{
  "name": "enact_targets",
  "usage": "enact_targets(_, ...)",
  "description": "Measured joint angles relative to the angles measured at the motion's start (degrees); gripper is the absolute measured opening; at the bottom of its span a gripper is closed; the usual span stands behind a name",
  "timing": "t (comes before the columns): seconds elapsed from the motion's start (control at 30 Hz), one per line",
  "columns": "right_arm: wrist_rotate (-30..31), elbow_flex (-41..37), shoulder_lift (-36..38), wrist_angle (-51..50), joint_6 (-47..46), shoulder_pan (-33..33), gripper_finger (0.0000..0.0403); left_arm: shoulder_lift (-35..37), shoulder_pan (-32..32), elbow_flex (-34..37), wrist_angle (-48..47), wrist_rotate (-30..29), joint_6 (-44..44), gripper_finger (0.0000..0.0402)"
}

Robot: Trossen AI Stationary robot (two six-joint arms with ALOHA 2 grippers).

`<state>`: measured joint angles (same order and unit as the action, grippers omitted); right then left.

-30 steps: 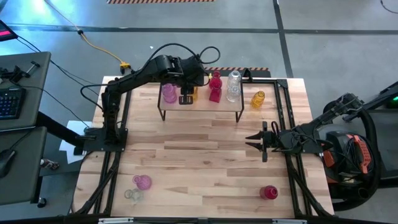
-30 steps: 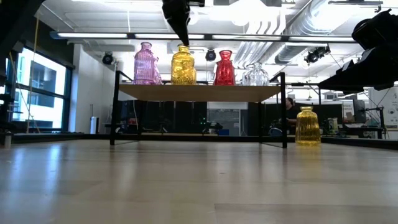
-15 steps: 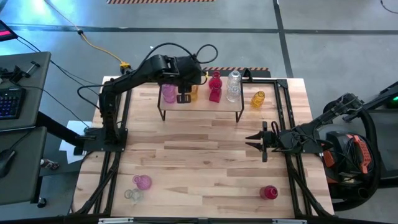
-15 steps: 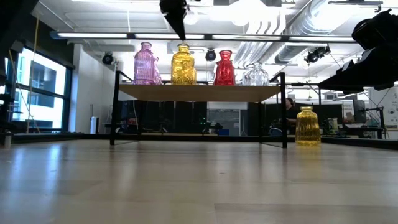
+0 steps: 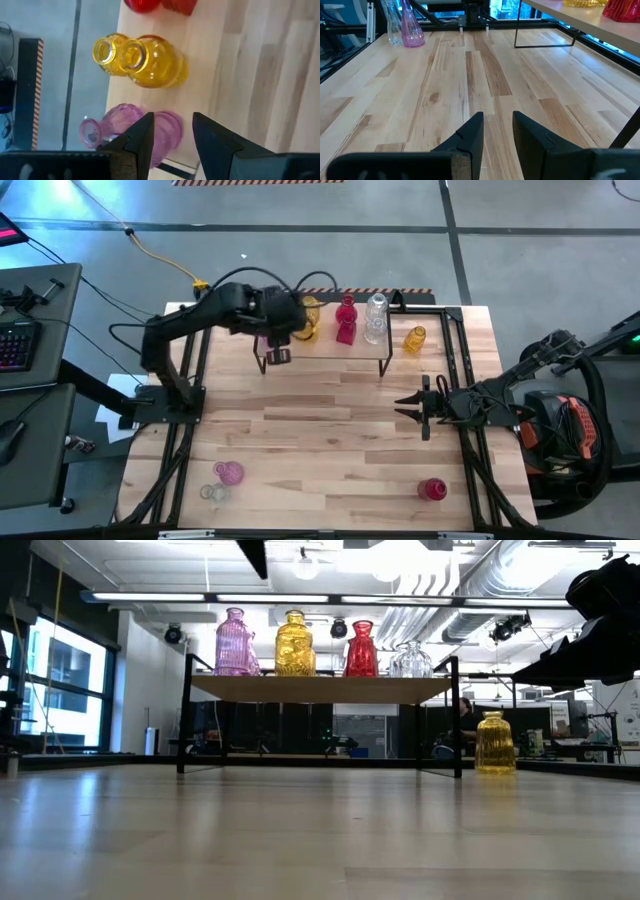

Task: Sort vases onto shelf
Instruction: Put the purple vase on the shelf aligned with the other purple vases

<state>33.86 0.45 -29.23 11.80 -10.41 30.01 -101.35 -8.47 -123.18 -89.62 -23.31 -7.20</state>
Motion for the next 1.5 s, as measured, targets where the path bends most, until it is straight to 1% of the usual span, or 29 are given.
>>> enact_targets(0.13, -0.01, 0.0, 0.0, -0.01, 0.0, 0.01, 0.0087, 4.51, 2.59, 6.3, -0.07, -1.21, 4.76, 0.0127)
enact_targets(0.37, 0.0, 0.01, 0.0, -0.11, 0.0, 0.01, 0.0087, 15.47, 6.5, 22.34, -0.04, -1.35, 14.37, 0.0127)
enact_targets(0.47, 0.0, 0.02, 0.02, -0.18, 0.0, 0.01, 0.0087, 20.0, 8.42, 27.99, 0.41, -0.92, 18.7, 0.0127)
enact_targets(0.73, 0.0, 0.02, 0.0, -0.4, 0.0, 0.01, 0.0087, 30.06, 15.16, 39.02, 0.37, -0.42, 29.94, 0.0127)
enact_targets(0.93, -0.01, 0.0, 0.01, -0.42, 0.0, 0.01, 0.0087, 36.02, 21.08, 46.79, 3.19, 2.25, 36.91, 0.0127)
enact_targets(1.17, 0.0, 0.0, 0.0, -0.42, 0.0, 0.01, 0.0087, 39.82, 27.03, 54.07, 7.29, 3.9, 43.14, 0.0127)
enact_targets(1.33, -0.02, 0.0, 0.02, -0.42, 0.0, 0.0, 0.0087, 39.82, 30.54, 57.29, 7.26, 6.84, 47.57, 0.0127)
enact_targets(1.5, 0.01, 0.02, 0.02, -0.42, 0.0, 0.01, 0.0087, 39.8, 34.65, 59.52, 10.13, 7.38, 51.47, 0.0127)
